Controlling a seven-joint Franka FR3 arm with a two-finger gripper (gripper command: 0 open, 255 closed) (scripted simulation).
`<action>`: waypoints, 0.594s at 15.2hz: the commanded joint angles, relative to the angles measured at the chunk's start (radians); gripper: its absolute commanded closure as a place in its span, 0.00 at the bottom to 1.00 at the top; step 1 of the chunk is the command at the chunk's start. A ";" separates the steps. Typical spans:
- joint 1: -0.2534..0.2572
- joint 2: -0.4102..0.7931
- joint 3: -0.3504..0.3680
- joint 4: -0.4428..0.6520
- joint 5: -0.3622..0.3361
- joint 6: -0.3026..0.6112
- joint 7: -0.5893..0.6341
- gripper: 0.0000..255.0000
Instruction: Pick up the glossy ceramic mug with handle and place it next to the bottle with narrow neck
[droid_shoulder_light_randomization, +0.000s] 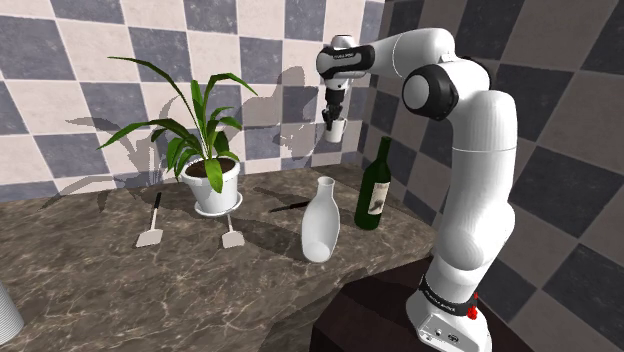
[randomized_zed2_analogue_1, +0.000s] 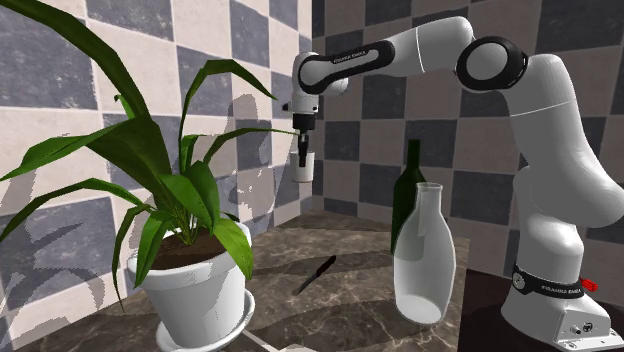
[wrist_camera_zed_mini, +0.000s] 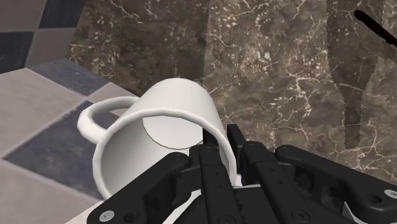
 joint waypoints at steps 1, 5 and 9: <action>-0.001 -0.001 -0.001 0.027 -0.001 -0.029 0.001 1.00; -0.004 0.005 -0.001 0.090 0.001 -0.086 0.000 1.00; -0.009 0.016 -0.002 0.161 0.004 -0.145 -0.001 1.00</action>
